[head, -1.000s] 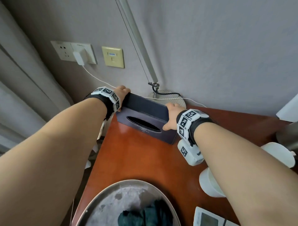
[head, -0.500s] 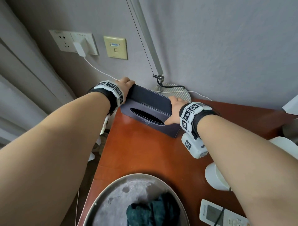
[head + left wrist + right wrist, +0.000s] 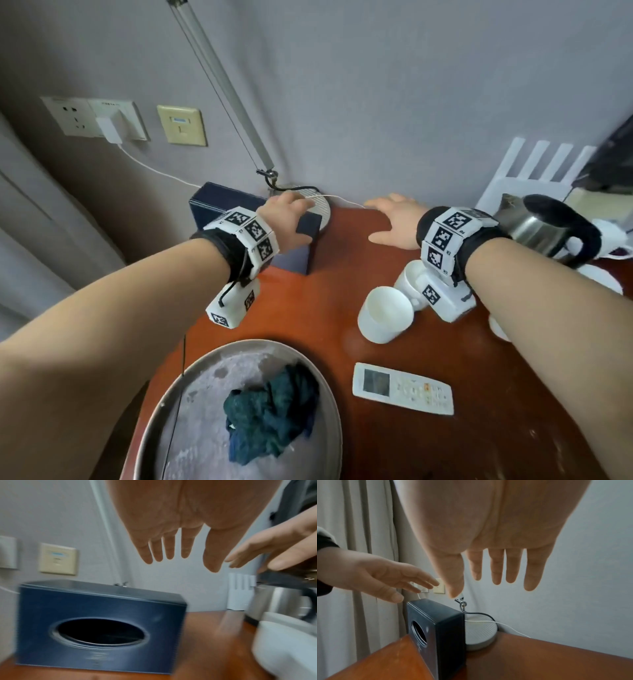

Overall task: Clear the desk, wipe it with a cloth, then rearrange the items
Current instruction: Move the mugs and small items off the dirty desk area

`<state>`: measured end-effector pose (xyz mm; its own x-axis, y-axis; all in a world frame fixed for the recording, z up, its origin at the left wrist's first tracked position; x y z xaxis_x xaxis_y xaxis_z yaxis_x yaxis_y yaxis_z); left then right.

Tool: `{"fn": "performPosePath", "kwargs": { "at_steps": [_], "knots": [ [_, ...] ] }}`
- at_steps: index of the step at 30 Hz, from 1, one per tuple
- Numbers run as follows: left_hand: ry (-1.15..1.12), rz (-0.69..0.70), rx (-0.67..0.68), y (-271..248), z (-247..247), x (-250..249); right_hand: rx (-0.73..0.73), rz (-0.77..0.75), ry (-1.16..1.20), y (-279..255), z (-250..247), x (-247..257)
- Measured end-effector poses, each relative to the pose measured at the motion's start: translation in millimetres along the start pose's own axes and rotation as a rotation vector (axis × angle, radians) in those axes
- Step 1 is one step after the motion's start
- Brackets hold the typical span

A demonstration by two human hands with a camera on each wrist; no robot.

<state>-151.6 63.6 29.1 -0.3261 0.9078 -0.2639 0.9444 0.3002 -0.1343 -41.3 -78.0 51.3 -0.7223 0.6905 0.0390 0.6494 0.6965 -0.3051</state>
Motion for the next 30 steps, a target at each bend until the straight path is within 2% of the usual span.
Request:
{"fn": "performPosePath", "kwargs": {
  "at_steps": [3,6,11,20,30],
  "knots": [
    [0.000,0.141,0.102,-4.0,24.9,-58.4,0.061,0.039,-0.007,-25.4,16.1,-42.8],
    [0.063,0.202,0.211,-6.6,56.6,-104.6,0.129,0.044,-0.015,-36.0,42.6,-77.9],
    [0.076,0.068,0.382,-6.7,106.6,-140.8,0.200,0.003,-0.029,-28.2,82.8,-112.2],
    [0.151,-0.110,0.358,8.3,142.0,-167.0,0.231,-0.130,-0.123,7.1,118.5,-134.6],
    [0.203,-0.197,0.338,11.3,140.8,-165.6,0.104,-0.232,-0.199,9.1,115.4,-129.1]
  ]
}}
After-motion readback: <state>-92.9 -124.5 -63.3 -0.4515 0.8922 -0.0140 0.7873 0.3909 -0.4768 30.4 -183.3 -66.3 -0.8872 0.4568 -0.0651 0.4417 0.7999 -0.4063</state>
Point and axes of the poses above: each hand's wrist, its own y-axis towards the middle knuckle, its own z-axis out of the palm, x = y × z, the point moved 6 cm from there along y, towards the middle knuckle, and after that the axes turned 2 degrees about z, right-handed, at the moved point
